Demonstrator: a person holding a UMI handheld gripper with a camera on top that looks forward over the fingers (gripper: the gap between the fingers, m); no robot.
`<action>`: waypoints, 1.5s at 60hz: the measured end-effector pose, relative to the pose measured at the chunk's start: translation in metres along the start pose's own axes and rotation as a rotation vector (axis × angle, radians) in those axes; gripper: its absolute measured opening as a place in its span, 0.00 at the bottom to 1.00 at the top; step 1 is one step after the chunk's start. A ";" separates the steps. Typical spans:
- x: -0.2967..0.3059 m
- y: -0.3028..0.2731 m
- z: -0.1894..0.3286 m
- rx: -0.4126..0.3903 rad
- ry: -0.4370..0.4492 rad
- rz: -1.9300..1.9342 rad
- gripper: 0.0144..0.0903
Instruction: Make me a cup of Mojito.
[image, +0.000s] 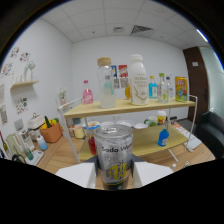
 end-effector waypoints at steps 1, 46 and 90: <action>0.002 0.005 0.002 -0.003 0.001 0.008 0.48; 0.041 0.025 0.041 -0.071 -0.322 1.494 0.48; 0.049 -0.010 0.037 0.030 -0.248 1.080 0.48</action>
